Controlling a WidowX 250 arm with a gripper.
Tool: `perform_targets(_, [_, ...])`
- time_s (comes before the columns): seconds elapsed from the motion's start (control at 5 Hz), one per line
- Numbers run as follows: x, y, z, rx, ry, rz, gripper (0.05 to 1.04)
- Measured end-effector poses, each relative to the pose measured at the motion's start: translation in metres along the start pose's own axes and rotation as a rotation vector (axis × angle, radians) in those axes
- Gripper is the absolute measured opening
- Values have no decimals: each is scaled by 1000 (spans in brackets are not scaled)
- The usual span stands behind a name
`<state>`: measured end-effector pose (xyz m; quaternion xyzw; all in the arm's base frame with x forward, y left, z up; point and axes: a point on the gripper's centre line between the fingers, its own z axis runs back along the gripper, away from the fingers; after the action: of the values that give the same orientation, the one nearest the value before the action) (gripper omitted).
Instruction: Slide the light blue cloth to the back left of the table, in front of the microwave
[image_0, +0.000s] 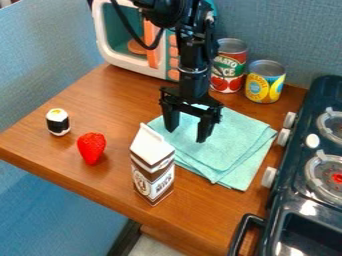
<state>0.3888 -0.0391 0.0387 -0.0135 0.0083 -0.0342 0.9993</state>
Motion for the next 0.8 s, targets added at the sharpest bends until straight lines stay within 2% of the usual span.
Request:
perform_targets(0.4, [-1,0,-12,1,-20,-2,1001])
perform_targets(0.6, [0,6,-21,29,-64,55,1001])
perform_targets(0.8, [2,20,-19,105,-93,116,1001])
